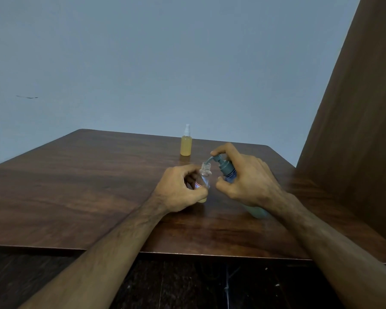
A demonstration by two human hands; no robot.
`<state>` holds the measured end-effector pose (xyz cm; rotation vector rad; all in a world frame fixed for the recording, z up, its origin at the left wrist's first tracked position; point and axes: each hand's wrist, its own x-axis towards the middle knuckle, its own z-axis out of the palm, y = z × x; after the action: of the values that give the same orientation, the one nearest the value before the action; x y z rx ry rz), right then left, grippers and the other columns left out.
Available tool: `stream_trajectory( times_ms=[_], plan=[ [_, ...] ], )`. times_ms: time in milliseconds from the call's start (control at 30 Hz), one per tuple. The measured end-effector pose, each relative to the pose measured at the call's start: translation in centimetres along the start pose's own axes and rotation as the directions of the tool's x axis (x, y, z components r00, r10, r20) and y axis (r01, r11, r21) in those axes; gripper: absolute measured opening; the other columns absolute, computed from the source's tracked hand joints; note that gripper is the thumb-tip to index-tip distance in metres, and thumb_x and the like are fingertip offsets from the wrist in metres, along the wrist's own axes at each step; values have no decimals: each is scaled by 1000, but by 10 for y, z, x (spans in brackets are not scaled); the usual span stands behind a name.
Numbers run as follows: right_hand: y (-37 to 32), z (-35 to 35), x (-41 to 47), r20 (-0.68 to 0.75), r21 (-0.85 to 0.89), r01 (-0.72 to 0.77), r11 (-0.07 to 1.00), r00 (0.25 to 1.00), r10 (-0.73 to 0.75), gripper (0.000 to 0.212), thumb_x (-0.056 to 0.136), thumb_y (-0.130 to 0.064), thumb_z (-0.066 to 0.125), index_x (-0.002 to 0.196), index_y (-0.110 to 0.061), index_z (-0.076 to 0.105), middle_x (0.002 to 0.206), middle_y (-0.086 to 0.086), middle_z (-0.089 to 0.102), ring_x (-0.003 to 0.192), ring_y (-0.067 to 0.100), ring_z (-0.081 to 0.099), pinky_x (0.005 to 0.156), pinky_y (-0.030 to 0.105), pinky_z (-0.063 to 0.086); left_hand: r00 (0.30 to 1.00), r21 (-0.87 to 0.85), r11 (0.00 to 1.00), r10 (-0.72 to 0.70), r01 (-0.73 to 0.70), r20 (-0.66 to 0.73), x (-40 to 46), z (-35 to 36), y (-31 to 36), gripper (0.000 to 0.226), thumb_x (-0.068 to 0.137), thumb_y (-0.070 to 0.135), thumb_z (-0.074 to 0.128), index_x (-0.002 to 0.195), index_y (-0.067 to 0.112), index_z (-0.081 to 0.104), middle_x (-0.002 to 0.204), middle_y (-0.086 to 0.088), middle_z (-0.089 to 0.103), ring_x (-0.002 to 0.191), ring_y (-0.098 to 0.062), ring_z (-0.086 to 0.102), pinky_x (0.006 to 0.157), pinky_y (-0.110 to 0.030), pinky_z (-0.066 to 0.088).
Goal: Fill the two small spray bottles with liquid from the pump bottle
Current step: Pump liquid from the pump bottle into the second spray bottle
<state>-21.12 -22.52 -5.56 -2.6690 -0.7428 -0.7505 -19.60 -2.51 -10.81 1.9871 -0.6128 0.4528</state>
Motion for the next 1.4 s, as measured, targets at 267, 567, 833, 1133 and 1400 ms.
stream_trajectory(
  times_ms=[267,567,833,1133,1400],
  plan=[
    [-1,1,0,-7,-1,2,1000,1000,-2,47,80,-33,67,116,-41,38,83,-5,67,64,19,58,58,29,40,1000,1,1000,-1,1,12,-1,0,-1,33,76,19,76,104,35,73,84,10,75,73,-4,69,64,-14,51],
    [-4,0,1,7,-4,2,1000,1000,-2,44,79,-34,68,110,-42,37,87,-5,69,66,22,60,63,35,51,1000,21,1000,13,-13,15,0,0,0,35,78,17,77,106,37,71,84,11,75,75,-4,69,65,-13,51],
    [-3,-1,-1,-4,-8,-5,1000,1000,5,47,80,-34,68,115,-42,38,84,-5,68,64,20,59,60,34,49,1000,29,1000,10,-10,7,1,0,-2,33,77,17,78,106,32,73,84,9,75,74,-4,69,64,-13,50],
    [-4,-2,-1,-18,-19,-9,1000,1000,8,51,81,-36,67,121,-42,38,82,-7,64,64,19,59,60,33,48,1000,31,999,12,-12,5,1,0,-3,33,77,20,77,107,32,74,84,10,75,73,-3,69,64,-15,51],
    [-5,-1,0,-4,-23,-14,1000,1000,14,46,81,-36,68,116,-41,39,82,-6,66,65,19,60,61,33,48,1000,32,999,15,-16,16,1,1,-4,35,75,22,75,110,27,75,82,10,75,74,-4,69,65,-14,50]
  ],
)
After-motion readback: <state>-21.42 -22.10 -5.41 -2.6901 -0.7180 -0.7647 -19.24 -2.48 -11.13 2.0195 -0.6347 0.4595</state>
